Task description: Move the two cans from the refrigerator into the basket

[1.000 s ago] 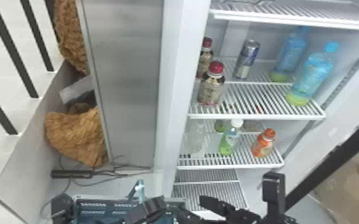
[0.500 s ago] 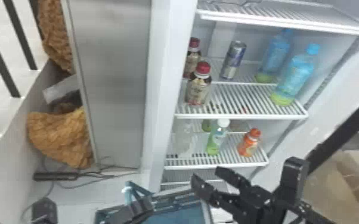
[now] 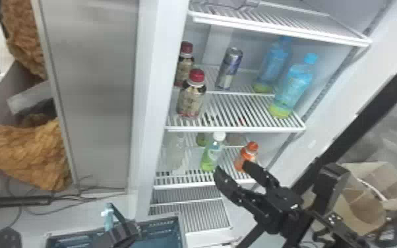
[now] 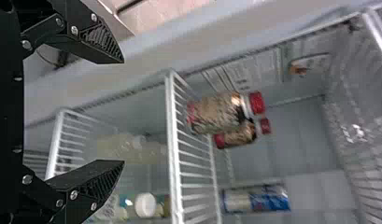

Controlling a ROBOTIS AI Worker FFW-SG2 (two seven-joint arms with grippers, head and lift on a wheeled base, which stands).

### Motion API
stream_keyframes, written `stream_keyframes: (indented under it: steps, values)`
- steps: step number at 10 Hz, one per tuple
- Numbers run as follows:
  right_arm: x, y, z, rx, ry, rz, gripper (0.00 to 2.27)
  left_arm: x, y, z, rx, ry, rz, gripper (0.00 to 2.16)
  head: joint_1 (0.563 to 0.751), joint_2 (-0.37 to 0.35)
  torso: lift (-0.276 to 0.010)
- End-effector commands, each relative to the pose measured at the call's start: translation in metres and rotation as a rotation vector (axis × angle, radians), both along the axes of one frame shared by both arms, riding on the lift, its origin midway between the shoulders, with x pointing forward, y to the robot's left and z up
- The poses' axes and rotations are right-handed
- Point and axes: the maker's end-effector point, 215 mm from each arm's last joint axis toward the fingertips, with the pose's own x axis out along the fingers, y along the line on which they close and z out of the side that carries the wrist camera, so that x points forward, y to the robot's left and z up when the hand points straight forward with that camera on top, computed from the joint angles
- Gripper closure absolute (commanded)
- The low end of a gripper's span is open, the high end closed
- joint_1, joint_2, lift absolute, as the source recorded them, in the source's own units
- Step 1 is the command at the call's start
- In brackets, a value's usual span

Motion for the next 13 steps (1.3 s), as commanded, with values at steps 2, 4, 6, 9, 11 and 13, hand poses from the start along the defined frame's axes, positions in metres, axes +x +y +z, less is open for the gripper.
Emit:
stream_keyframes:
  steps: [2, 4, 6, 9, 11, 13]
  values:
    - [0.018, -0.030, 0.027, -0.021, -0.103, -0.073, 0.31, 0.002, 0.000, 0.001, 0.000, -0.004, 0.002, 1.19, 0.695, -0.350, -0.031]
    - [0.035, -0.047, 0.041, -0.024, -0.164, -0.123, 0.31, 0.002, 0.001, 0.001, 0.001, -0.004, 0.004, 1.19, 0.695, -0.350, -0.031]
    - [0.047, -0.059, 0.037, -0.023, -0.185, -0.158, 0.31, 0.002, 0.002, 0.000, 0.002, -0.003, 0.006, 1.19, 0.695, -0.350, -0.031]
    - [0.059, -0.075, 0.049, -0.031, -0.225, -0.227, 0.31, 0.005, 0.003, 0.003, -0.001, -0.012, 0.013, 1.19, 0.695, -0.350, -0.031]
    - [0.067, -0.083, 0.049, -0.023, -0.237, -0.257, 0.31, 0.007, 0.002, 0.005, 0.000, -0.020, 0.009, 1.19, 0.695, -0.350, -0.031]
    - [0.083, -0.096, 0.047, -0.009, -0.243, -0.309, 0.31, 0.009, 0.001, 0.007, -0.001, -0.025, 0.007, 1.19, 0.695, -0.350, -0.031]
